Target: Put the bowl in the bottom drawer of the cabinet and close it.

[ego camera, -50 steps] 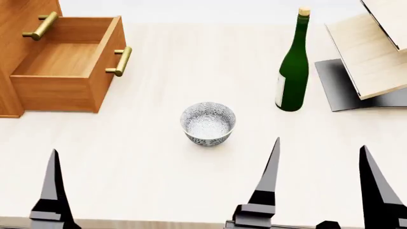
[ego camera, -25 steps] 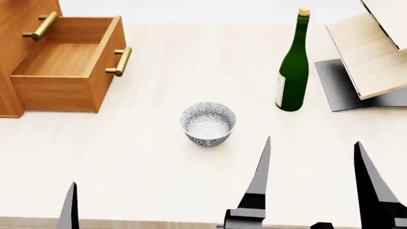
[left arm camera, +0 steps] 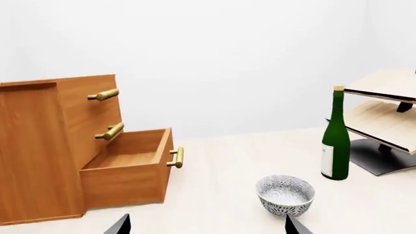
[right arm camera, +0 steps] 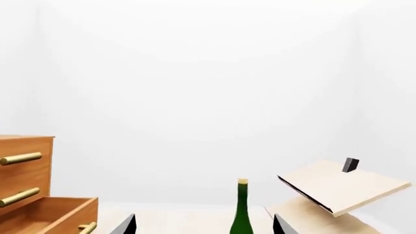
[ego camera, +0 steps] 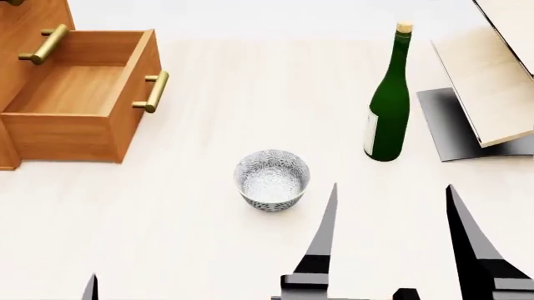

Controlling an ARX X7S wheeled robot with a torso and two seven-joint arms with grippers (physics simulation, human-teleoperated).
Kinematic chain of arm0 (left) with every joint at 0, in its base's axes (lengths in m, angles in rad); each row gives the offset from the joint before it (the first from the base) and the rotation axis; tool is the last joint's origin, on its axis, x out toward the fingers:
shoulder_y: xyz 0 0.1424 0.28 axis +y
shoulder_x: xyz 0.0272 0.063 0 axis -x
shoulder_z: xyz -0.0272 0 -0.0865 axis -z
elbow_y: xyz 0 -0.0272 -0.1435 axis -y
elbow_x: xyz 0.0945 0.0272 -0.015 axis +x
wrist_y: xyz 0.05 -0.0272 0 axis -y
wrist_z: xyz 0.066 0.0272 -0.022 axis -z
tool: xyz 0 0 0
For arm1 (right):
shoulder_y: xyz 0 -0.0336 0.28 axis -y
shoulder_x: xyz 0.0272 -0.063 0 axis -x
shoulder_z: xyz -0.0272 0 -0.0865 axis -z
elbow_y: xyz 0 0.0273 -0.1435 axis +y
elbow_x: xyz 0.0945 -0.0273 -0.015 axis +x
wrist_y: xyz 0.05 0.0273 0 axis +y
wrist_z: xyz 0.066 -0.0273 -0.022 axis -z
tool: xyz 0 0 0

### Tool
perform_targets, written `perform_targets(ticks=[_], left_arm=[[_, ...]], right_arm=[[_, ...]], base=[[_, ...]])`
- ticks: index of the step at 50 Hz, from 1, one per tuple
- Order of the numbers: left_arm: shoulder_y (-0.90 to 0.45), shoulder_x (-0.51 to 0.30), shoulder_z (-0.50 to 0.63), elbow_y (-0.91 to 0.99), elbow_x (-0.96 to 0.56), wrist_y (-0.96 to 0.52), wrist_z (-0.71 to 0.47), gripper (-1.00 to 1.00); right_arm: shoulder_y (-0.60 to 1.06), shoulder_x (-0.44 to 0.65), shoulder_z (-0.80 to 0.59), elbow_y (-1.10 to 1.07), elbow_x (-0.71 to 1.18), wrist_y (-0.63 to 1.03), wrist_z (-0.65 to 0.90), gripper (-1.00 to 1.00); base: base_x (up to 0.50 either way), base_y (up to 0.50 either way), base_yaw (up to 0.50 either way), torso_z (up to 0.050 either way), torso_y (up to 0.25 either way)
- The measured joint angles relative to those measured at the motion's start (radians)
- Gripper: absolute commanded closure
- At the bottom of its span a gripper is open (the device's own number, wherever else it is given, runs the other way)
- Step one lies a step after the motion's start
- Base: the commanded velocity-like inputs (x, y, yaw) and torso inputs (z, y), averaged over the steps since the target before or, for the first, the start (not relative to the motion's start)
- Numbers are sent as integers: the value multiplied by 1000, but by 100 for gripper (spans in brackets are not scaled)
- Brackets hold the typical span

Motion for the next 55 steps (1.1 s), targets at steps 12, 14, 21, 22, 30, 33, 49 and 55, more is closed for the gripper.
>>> perform_targets(ticks=[12, 14, 21, 22, 30, 33, 49, 55], left_arm=[[0, -14, 17, -15, -19, 15, -25, -100], [-1, -14, 19, -15, -21, 15, -28, -100], [-4, -16, 26, -17, -26, 14, -37, -100], [-5, -16, 28, -17, -27, 14, -37, -100], [-7, -15, 36, -24, -27, 18, -39, -100], [-9, -15, 39, -27, -25, 20, -39, -100], [-17, -10, 56, -31, -27, 22, -42, -100], [-18, -10, 59, -35, -25, 26, -41, -100]], right_arm=[[4, 17, -11, 0, 9, 3, 17, -100], [5, 19, -12, 1, 11, 3, 20, -100], [7, 28, -18, 1, 19, 3, 31, -100], [7, 29, -19, 1, 20, 2, 32, -100], [8, 38, -24, 3, 29, -2, 44, -100], [7, 41, -24, 5, 33, -5, 48, -100], [3, 53, -17, 16, 48, -29, 70, -100], [1, 59, -24, 19, 48, -32, 75, -100]], base=[[500, 0, 0, 0, 0], [500, 0, 0, 0, 0], [500, 0, 0, 0, 0], [500, 0, 0, 0, 0], [500, 0, 0, 0, 2], [500, 0, 0, 0, 0], [156, 127, 0, 0, 1], [0, 500, 0, 0, 0]])
